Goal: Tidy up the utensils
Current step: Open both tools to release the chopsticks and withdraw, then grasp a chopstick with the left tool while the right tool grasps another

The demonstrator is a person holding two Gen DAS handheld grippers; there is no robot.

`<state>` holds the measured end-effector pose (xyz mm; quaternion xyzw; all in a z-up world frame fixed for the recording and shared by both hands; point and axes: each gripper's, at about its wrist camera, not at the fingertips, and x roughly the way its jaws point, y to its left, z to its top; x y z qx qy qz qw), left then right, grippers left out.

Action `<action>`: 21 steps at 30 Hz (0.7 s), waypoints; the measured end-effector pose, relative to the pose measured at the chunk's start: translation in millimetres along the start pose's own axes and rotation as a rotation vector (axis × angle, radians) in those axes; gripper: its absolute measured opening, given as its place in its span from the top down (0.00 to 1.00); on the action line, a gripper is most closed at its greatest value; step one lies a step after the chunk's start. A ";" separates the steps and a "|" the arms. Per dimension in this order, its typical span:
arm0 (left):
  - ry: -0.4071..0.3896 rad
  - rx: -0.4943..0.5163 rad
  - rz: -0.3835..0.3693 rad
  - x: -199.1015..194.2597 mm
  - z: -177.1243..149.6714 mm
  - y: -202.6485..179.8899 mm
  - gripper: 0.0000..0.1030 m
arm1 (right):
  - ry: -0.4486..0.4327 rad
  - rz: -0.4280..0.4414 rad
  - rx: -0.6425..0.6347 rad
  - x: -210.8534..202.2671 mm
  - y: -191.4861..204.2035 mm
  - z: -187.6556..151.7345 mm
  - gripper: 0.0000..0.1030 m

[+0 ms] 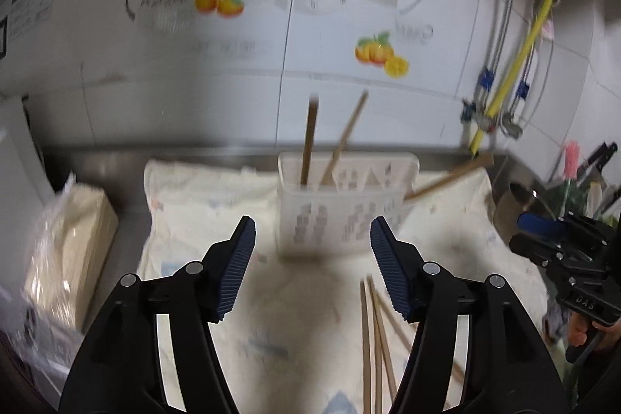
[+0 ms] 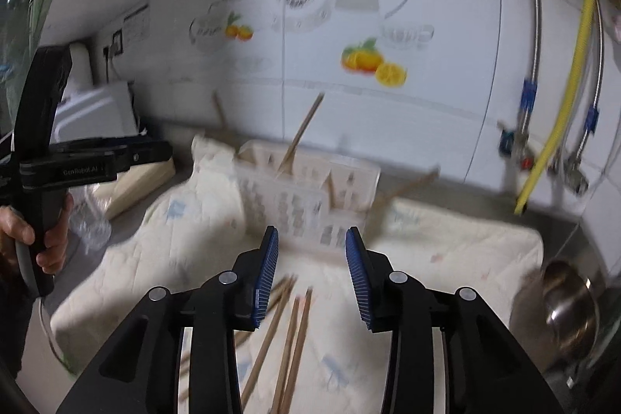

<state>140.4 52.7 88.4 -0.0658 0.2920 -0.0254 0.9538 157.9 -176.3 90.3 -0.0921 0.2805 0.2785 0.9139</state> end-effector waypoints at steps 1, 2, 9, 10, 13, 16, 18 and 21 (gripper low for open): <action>0.007 0.001 0.001 -0.4 -7.9 -0.5 0.39 | 0.013 0.001 0.005 0.6 2.2 -9.3 0.66; 0.014 -0.001 0.003 -0.8 -15.8 -0.7 0.39 | 0.035 0.006 0.011 1.1 5.5 -23.3 0.66; 0.082 -0.040 -0.008 -1.6 -71.1 2.9 0.36 | 0.124 0.019 0.063 3.8 14.2 -90.7 0.66; 0.093 -0.036 -0.003 -0.9 -78.0 2.2 0.36 | 0.141 0.020 0.077 5.3 13.8 -100.6 0.67; 0.130 -0.031 0.000 2.8 -99.2 1.0 0.36 | 0.191 0.005 0.087 11.9 14.5 -123.4 0.74; 0.166 -0.039 -0.014 6.8 -117.3 0.4 0.36 | 0.242 0.009 0.104 19.5 14.1 -144.9 0.79; 0.189 -0.043 -0.017 9.6 -128.3 0.5 0.36 | 0.261 0.007 0.120 23.9 12.1 -154.2 0.82; 0.218 -0.043 -0.018 13.1 -140.8 0.7 0.36 | 0.276 0.018 0.141 28.7 9.2 -159.9 0.85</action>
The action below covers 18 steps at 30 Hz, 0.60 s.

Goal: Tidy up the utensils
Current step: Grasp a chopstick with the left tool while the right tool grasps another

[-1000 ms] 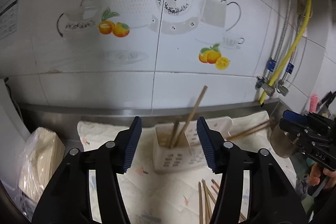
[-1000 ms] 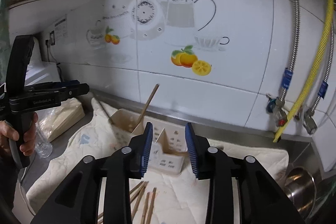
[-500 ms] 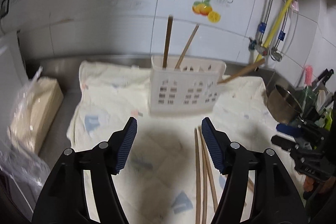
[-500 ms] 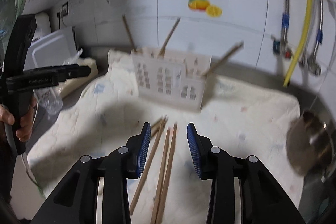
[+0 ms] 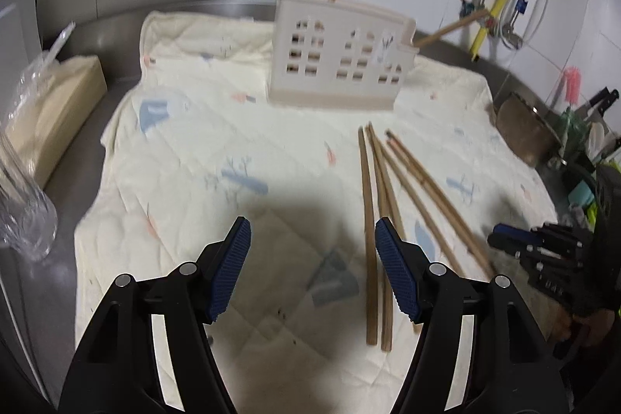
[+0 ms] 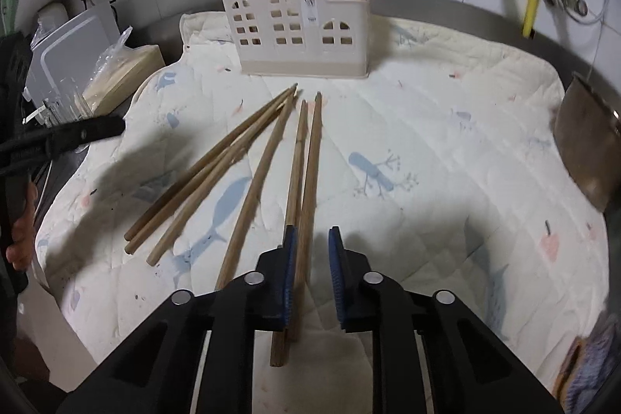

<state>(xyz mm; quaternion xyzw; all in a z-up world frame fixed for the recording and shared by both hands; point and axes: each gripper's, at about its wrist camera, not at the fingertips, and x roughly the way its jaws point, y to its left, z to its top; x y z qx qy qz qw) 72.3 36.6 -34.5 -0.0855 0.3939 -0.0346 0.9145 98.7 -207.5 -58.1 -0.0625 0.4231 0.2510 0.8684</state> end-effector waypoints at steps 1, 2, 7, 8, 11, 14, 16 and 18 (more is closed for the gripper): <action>0.009 -0.001 -0.001 1.7 -3.4 0.5 0.36 | 0.002 0.001 0.000 1.4 -0.1 -0.3 0.86; 0.016 -0.003 -0.002 2.7 -6.2 1.1 0.37 | 0.002 0.001 -0.001 1.7 0.0 -0.3 0.86; 0.033 -0.007 -0.010 3.7 -15.3 -0.4 0.37 | 0.017 0.007 -0.002 8.4 1.3 -2.4 0.90; 0.036 -0.002 -0.012 3.8 -16.7 -1.7 0.38 | 0.020 0.010 -0.002 9.8 1.8 -2.7 0.90; 0.046 0.017 -0.020 4.2 -21.4 -4.9 0.43 | 0.029 0.008 -0.005 13.8 2.8 -3.8 0.91; 0.062 0.038 -0.035 5.7 -26.4 -10.4 0.51 | 0.030 0.000 -0.015 15.1 3.5 -3.3 0.91; 0.072 0.051 -0.048 7.5 -29.3 -14.9 0.58 | 0.032 0.000 -0.015 15.9 3.2 -3.6 0.91; 0.079 0.065 -0.059 9.8 -30.7 -19.7 0.62 | 0.033 -0.011 -0.027 15.5 4.8 -3.8 0.91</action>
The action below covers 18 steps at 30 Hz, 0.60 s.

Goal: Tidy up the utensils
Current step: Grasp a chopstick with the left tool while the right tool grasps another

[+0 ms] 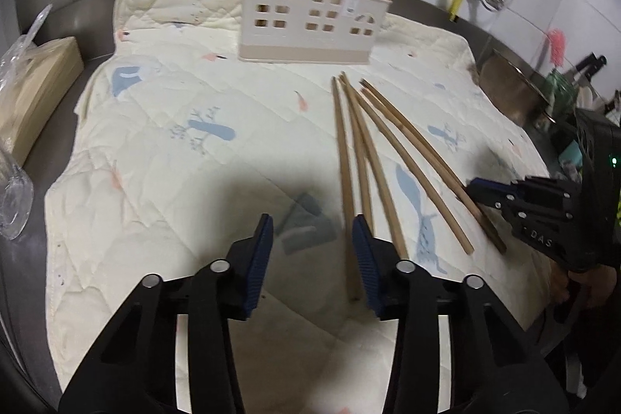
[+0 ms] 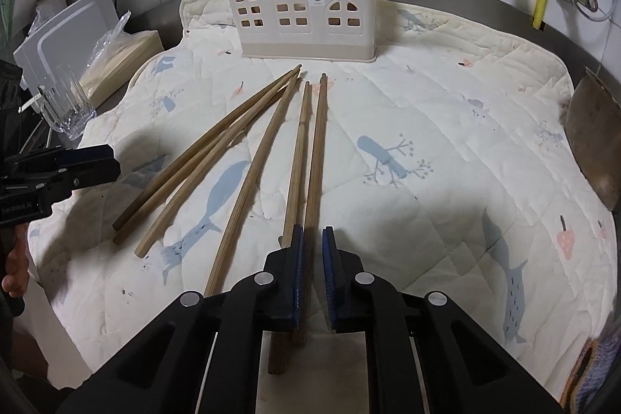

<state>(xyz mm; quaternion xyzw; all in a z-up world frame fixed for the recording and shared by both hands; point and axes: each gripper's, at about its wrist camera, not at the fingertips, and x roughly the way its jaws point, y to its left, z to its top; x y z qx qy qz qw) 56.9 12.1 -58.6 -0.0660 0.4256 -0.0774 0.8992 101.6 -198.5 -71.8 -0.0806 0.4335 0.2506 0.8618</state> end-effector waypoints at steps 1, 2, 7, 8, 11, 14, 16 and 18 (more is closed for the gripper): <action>0.003 0.006 -0.007 1.2 -0.2 -2.4 0.64 | 0.001 -0.008 -0.010 -0.3 1.3 0.0 0.91; 0.005 0.012 -0.014 2.6 -0.2 -4.8 0.65 | 0.002 -0.014 -0.018 -0.4 2.2 -0.1 0.91; 0.024 0.029 -0.031 14.7 0.0 -13.9 0.76 | -0.001 -0.026 -0.035 0.3 4.2 -0.2 0.91; 0.027 0.028 -0.033 16.8 0.6 -14.0 0.77 | -0.005 -0.033 -0.039 -0.5 4.2 -0.3 0.91; 0.035 0.023 -0.033 23.5 3.3 -14.1 0.79 | -0.018 -0.081 -0.039 -3.8 1.9 -0.9 0.95; 0.044 0.019 -0.037 29.9 4.4 -15.3 0.80 | -0.008 -0.076 -0.007 -1.8 -8.5 -3.8 0.95; 0.051 0.023 -0.036 34.2 4.7 -17.4 0.82 | -0.010 -0.065 0.014 -3.0 -13.4 -5.9 0.95; 0.058 0.026 -0.031 38.1 4.7 -18.7 0.84 | -0.020 -0.057 0.023 -6.6 -14.8 -6.6 0.95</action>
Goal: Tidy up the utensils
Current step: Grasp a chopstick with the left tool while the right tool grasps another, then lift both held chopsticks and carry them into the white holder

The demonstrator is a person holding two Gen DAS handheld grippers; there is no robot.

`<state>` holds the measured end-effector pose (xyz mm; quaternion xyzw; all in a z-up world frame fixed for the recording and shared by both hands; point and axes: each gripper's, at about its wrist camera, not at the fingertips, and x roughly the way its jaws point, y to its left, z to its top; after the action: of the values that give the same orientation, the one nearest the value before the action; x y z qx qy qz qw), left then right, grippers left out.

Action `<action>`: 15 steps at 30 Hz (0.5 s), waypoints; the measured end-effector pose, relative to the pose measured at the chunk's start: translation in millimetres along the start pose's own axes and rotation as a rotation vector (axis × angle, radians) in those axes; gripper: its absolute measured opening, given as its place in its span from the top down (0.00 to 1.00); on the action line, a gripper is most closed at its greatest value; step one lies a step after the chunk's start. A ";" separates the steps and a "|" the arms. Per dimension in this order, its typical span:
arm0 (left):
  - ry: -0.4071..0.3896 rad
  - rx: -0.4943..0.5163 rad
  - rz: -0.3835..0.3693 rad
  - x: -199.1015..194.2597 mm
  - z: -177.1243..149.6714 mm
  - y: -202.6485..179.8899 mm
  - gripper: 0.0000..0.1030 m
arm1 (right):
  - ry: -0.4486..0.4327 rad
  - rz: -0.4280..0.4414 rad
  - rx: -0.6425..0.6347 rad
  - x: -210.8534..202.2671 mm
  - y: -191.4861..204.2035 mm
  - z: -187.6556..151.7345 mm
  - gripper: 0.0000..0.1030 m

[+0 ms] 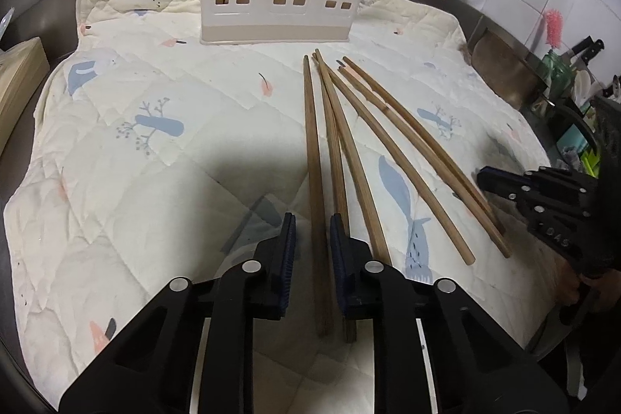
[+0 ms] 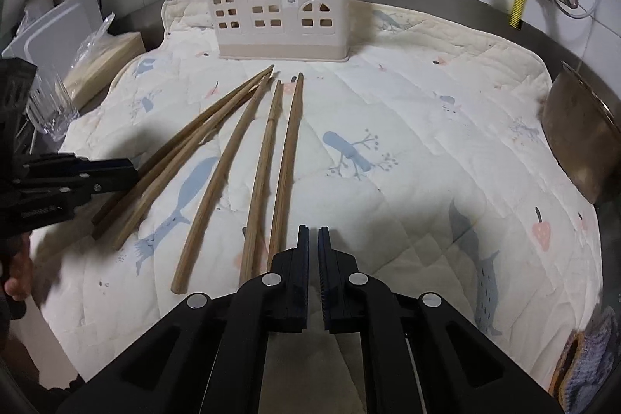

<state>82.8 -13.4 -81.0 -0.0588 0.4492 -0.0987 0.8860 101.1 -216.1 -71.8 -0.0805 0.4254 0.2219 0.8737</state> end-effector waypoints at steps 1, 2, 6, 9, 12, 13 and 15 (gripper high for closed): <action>0.002 0.001 0.005 1.4 0.3 0.1 0.86 | -0.004 0.006 0.003 -1.6 -0.2 0.2 0.95; 0.000 0.002 0.009 2.0 0.9 0.2 0.87 | -0.011 0.015 0.007 -3.9 -0.4 0.9 0.95; 0.002 0.006 0.030 3.4 2.7 0.2 0.90 | -0.025 0.042 0.008 -8.4 3.2 3.0 0.94; 0.003 0.006 0.035 3.5 2.8 -1.7 0.90 | -0.021 0.062 0.009 -6.7 7.0 2.7 0.94; 0.005 0.016 0.034 4.1 1.9 -5.1 0.90 | -0.006 0.068 0.001 -1.0 10.9 0.3 0.94; 0.005 0.013 0.031 3.9 2.1 -5.1 0.90 | -0.002 0.070 0.002 0.6 11.3 -0.6 0.93; 0.006 0.002 0.017 4.0 2.2 -3.1 0.90 | 0.008 0.071 0.006 3.1 11.5 -2.1 0.92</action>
<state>86.5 -17.3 -82.2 -0.0535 0.4524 -0.0917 0.8855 96.0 -205.6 -75.0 -0.0635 0.4321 0.2514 0.8638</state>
